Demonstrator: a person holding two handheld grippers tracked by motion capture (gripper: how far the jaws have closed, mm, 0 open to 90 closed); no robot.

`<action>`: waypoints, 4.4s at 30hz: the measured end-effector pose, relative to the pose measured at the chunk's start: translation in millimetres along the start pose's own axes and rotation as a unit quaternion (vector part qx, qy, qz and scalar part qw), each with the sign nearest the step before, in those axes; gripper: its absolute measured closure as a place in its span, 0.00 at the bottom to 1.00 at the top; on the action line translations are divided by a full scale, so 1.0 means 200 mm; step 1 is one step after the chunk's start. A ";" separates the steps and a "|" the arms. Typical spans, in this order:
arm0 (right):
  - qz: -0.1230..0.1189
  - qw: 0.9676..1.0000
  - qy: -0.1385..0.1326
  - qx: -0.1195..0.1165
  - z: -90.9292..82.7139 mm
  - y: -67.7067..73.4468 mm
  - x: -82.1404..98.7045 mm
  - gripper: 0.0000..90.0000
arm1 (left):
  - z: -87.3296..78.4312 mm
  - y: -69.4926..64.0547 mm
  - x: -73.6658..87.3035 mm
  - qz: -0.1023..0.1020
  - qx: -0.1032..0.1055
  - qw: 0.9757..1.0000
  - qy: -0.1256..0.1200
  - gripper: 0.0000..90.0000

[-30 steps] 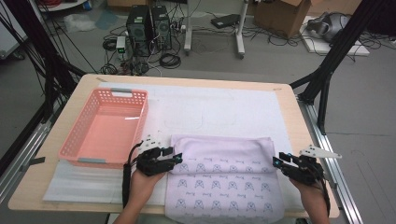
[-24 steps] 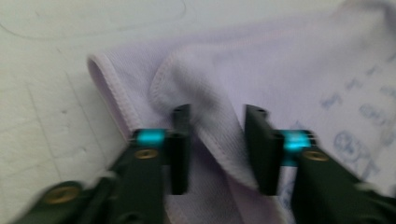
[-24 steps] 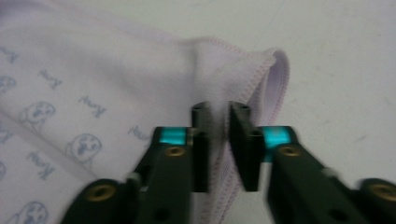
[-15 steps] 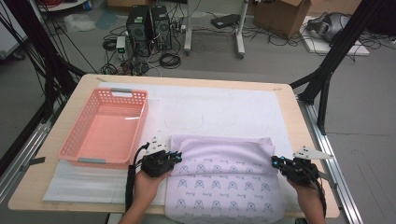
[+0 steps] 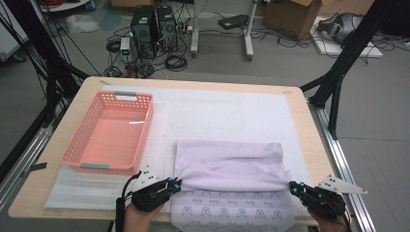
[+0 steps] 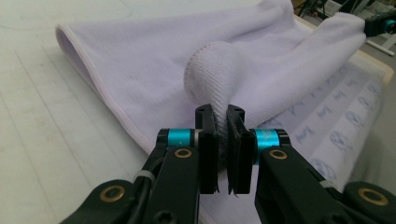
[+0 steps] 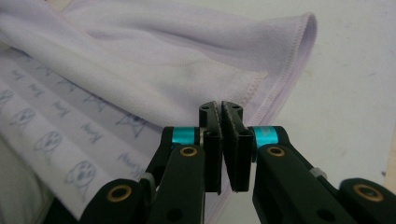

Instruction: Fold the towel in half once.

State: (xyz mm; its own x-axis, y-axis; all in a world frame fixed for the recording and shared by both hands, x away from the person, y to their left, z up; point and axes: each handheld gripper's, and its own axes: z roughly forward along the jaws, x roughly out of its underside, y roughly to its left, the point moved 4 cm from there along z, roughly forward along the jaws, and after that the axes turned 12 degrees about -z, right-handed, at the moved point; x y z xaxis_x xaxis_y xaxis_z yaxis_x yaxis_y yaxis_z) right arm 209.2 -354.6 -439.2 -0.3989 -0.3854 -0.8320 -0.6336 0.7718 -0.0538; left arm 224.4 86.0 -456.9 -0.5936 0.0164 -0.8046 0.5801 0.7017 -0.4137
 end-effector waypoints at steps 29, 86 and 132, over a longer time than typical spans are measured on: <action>-0.006 0.999 0.000 0.038 -0.06 0.04 0.04 0.82 | -0.05 0.06 -0.06 -0.027 0.036 0.998 -0.048 0.54; 0.009 0.998 0.058 0.031 0.43 -0.26 -0.05 0.52 | 0.44 0.34 -0.29 -0.001 -0.093 0.994 0.062 0.86; -0.003 0.998 0.017 0.058 0.67 -0.58 -0.40 0.95 | 0.61 0.54 -0.75 -0.042 -0.106 0.992 -0.047 0.95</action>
State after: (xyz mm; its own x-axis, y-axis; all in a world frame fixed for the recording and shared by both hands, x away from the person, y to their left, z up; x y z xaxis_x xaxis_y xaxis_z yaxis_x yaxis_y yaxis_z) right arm 404.4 -346.0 -441.2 -0.4188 -0.4055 -0.8125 -0.5555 0.8222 -0.1240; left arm 444.3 72.6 -432.8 -0.5751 -0.1077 -0.8109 0.3938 0.8324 -0.3898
